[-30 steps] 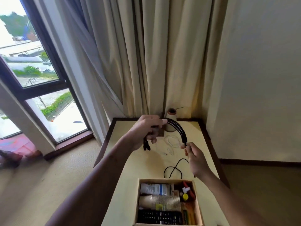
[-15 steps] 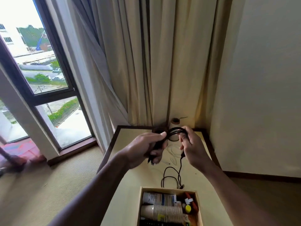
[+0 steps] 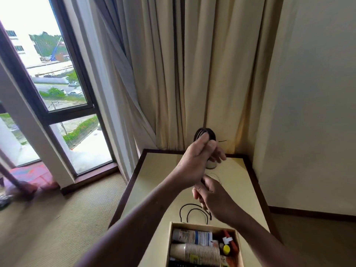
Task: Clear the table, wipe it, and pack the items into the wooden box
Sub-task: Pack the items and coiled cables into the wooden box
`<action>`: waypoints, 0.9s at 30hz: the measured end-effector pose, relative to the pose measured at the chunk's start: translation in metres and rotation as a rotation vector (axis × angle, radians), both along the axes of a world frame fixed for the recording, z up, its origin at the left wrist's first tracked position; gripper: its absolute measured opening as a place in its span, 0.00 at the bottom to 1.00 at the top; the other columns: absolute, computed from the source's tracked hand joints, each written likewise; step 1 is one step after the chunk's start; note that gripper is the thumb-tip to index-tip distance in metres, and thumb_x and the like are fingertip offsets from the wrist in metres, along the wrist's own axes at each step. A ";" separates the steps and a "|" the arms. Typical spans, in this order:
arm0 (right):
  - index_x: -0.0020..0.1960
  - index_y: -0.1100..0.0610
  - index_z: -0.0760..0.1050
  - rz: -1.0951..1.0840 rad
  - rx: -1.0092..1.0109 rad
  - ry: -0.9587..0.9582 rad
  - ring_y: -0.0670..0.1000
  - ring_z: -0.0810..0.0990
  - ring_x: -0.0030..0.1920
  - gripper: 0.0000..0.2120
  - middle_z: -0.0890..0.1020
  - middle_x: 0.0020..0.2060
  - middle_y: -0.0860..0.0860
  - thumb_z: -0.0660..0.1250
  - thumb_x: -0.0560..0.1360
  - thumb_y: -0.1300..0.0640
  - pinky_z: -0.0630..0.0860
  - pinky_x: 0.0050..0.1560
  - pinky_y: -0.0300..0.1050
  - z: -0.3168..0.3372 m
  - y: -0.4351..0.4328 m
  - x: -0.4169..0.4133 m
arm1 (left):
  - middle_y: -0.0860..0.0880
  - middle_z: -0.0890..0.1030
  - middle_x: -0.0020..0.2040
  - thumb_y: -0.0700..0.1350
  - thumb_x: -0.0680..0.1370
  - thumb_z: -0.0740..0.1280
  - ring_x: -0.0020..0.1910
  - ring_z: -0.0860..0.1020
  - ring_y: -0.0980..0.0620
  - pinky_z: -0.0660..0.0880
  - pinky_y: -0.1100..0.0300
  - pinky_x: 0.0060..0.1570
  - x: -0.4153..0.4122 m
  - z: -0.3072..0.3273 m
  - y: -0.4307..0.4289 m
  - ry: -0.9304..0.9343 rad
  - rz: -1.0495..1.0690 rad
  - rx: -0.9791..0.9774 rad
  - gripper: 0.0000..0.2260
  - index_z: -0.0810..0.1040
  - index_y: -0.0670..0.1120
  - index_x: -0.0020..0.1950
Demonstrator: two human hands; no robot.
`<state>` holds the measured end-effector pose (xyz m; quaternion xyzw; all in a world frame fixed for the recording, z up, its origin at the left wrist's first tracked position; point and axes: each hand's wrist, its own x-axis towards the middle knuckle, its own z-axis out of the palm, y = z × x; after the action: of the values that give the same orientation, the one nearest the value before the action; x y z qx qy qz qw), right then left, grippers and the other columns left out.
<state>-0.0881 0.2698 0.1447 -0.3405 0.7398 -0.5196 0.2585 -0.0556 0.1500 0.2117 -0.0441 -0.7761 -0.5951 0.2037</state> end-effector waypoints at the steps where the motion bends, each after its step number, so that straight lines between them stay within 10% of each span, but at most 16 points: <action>1: 0.47 0.54 0.74 -0.004 0.038 0.097 0.42 0.69 0.27 0.11 0.73 0.30 0.47 0.59 0.85 0.50 0.67 0.34 0.39 0.003 0.003 -0.001 | 0.47 0.84 0.47 0.44 0.88 0.54 0.47 0.83 0.47 0.80 0.46 0.52 -0.002 0.000 -0.003 -0.031 0.014 -0.188 0.14 0.73 0.37 0.53; 8: 0.48 0.49 0.80 -0.024 -0.058 0.284 0.44 0.71 0.31 0.10 0.76 0.32 0.51 0.62 0.84 0.56 0.68 0.32 0.38 0.027 0.033 -0.020 | 0.49 0.75 0.39 0.46 0.88 0.54 0.33 0.74 0.50 0.75 0.48 0.33 0.002 -0.003 -0.033 -0.281 -0.049 -0.646 0.12 0.67 0.56 0.45; 13: 0.46 0.48 0.78 -0.041 -0.180 0.419 0.42 0.70 0.31 0.10 0.75 0.31 0.45 0.63 0.83 0.58 0.67 0.33 0.36 0.041 0.038 -0.032 | 0.52 0.70 0.28 0.43 0.87 0.55 0.24 0.65 0.57 0.62 0.63 0.23 0.016 -0.012 -0.031 -0.365 -0.145 -0.054 0.13 0.70 0.43 0.44; 19: 0.47 0.47 0.77 -0.177 -0.312 0.489 0.43 0.75 0.34 0.10 0.78 0.34 0.39 0.64 0.82 0.60 0.69 0.36 0.31 0.041 0.024 -0.038 | 0.48 0.59 0.27 0.48 0.88 0.52 0.22 0.56 0.53 0.54 0.58 0.22 0.039 -0.025 -0.027 -0.286 -0.434 0.540 0.16 0.72 0.42 0.47; 27: 0.43 0.48 0.76 -0.209 -0.333 0.210 0.47 0.68 0.31 0.12 0.74 0.32 0.48 0.61 0.84 0.52 0.67 0.32 0.43 0.010 0.005 -0.030 | 0.52 0.60 0.27 0.55 0.87 0.52 0.22 0.55 0.55 0.57 0.61 0.22 0.053 -0.016 -0.013 -0.088 -0.495 1.049 0.19 0.74 0.46 0.45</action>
<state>-0.1184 0.2747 0.1546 -0.3524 0.6981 -0.6199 0.0650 -0.0031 0.1374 0.1960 -0.0929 -0.3517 -0.9313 0.0207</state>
